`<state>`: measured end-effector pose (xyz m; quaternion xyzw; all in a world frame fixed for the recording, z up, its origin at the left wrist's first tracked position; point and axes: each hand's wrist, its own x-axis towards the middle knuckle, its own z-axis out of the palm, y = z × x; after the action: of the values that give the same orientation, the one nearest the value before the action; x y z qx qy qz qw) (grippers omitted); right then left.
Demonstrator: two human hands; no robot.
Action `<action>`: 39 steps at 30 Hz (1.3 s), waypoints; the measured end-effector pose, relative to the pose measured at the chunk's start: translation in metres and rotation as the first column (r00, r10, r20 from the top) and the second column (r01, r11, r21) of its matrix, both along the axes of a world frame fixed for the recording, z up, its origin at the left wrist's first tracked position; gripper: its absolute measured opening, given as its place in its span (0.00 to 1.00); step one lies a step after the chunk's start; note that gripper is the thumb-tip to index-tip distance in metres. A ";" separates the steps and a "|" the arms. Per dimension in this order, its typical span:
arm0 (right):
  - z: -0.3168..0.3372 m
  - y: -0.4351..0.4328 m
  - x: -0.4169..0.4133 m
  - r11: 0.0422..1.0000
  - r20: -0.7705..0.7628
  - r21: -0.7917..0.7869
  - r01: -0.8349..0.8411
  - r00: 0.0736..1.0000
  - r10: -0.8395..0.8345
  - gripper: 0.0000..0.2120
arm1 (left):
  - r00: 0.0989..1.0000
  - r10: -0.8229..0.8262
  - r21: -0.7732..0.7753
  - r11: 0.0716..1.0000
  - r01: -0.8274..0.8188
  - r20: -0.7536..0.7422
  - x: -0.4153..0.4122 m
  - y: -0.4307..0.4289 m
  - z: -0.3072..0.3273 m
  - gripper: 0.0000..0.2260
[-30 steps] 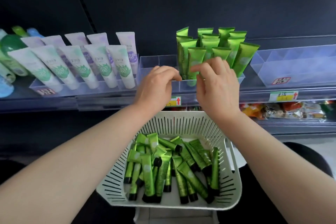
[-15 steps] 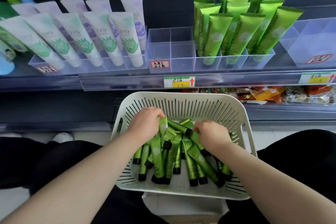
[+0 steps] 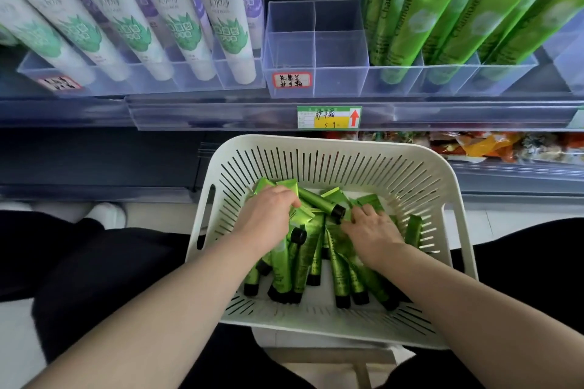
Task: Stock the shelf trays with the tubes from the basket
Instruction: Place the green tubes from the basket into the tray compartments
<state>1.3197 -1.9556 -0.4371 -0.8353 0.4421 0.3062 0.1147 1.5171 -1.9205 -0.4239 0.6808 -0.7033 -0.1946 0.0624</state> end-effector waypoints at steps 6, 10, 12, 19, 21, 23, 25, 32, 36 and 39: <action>0.031 -0.002 -0.008 0.981 0.135 0.085 0.175 0.974 -0.185 0.06 | 0.999 -0.026 -0.038 0.999 0.027 0.029 -0.016 -0.007 -0.001 0.13; 0.054 -0.012 -0.023 0.969 0.271 -0.057 0.240 0.938 -0.216 0.09 | 0.974 -0.155 0.093 0.986 0.141 0.165 -0.049 -0.017 0.002 0.19; 0.061 -0.019 -0.031 0.963 0.319 -0.118 0.243 0.927 -0.195 0.09 | 0.931 -0.199 0.254 0.959 0.121 0.305 -0.068 -0.023 0.001 0.22; 0.057 -0.015 -0.052 0.939 0.445 -0.127 0.320 0.864 -0.235 0.08 | 0.748 -0.463 0.476 0.850 0.224 0.475 -0.105 -0.024 -0.024 0.12; 0.056 -0.014 -0.055 0.937 0.444 -0.118 0.329 0.861 -0.246 0.07 | 0.714 -0.471 0.448 0.860 0.242 0.518 -0.108 -0.024 -0.026 0.12; 0.057 -0.014 -0.058 0.932 0.440 -0.110 0.344 0.858 -0.265 0.07 | 0.708 -0.445 0.419 0.879 0.229 0.548 -0.109 -0.026 -0.024 0.11; 0.059 -0.015 -0.060 0.931 0.440 -0.100 0.350 0.855 -0.274 0.08 | 0.759 -0.374 0.412 0.898 0.153 0.533 -0.109 -0.030 -0.019 0.11; 0.072 -0.015 -0.055 0.928 0.499 -0.150 0.341 0.837 -0.226 0.07 | 0.927 -0.167 0.334 0.941 0.049 0.335 -0.090 -0.024 0.010 0.08; 0.101 -0.017 -0.051 0.911 0.593 -0.220 0.349 0.789 -0.160 0.05 | 0.989 -0.048 0.156 0.987 0.026 0.142 -0.070 -0.016 0.059 0.03; 0.133 -0.019 -0.046 0.882 0.682 -0.277 0.383 0.724 -0.100 0.06 | 0.993 0.037 -0.019 0.999 -0.035 0.109 -0.058 -0.017 0.106 0.02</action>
<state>1.2732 -1.9745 -0.3039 -0.8273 0.5343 -0.1175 0.1278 1.4593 -1.9376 -0.3184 0.7026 -0.6948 -0.1501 0.0330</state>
